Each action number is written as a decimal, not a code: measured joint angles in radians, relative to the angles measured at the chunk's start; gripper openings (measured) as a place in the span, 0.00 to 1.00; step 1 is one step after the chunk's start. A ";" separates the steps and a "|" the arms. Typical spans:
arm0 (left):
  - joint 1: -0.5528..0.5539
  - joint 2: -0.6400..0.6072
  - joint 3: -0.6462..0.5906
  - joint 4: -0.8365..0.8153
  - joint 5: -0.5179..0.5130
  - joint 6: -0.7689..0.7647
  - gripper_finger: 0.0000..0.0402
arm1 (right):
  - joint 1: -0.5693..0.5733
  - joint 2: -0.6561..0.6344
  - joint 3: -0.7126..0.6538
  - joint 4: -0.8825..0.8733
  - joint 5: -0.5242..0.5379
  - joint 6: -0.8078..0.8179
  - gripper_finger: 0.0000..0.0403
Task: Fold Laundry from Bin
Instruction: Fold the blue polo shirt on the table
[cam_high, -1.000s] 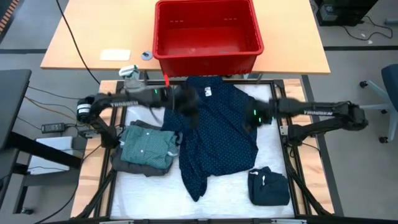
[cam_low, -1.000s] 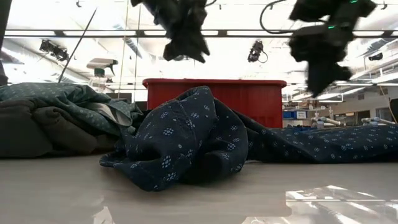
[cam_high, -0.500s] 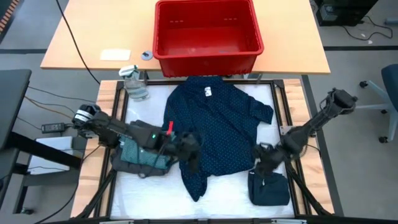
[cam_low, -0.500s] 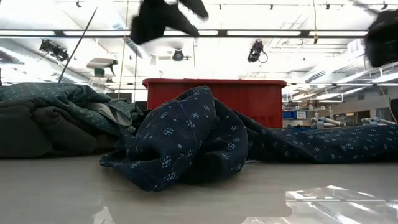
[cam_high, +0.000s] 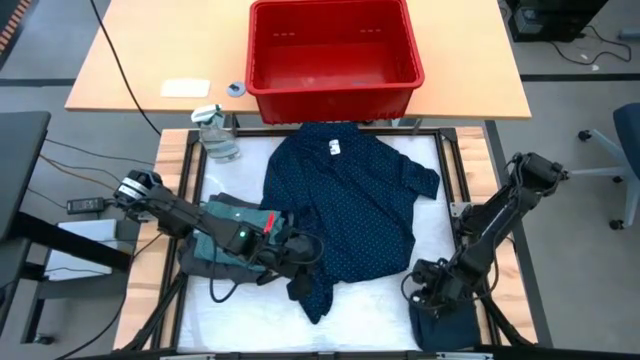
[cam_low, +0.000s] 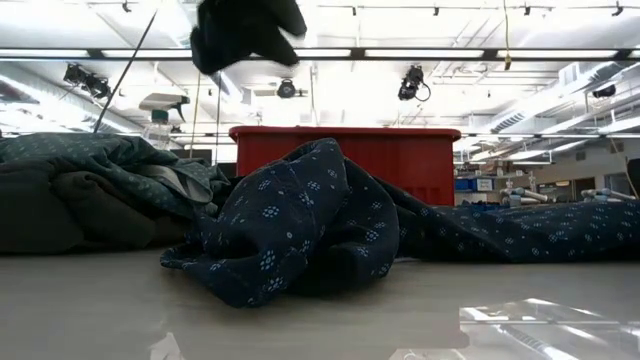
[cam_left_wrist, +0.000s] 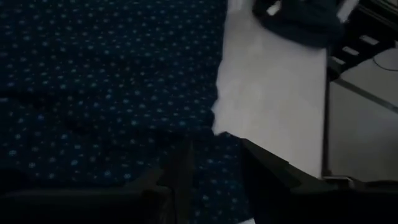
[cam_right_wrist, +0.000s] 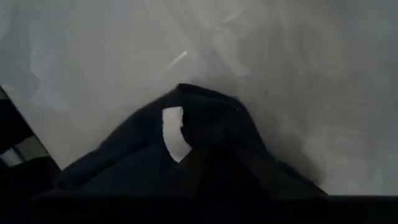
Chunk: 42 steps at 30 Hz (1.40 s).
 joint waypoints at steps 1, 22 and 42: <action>0.007 0.000 -0.008 0.007 0.000 0.000 0.33 | 0.000 -0.001 0.017 -0.023 0.017 -0.010 0.19; -0.131 0.210 -0.009 0.078 0.120 0.048 0.70 | -0.137 0.131 0.113 -0.010 0.418 -0.708 0.38; -0.062 0.353 0.033 0.089 0.197 0.015 0.05 | -0.354 0.072 0.126 -0.135 -0.055 -0.970 0.02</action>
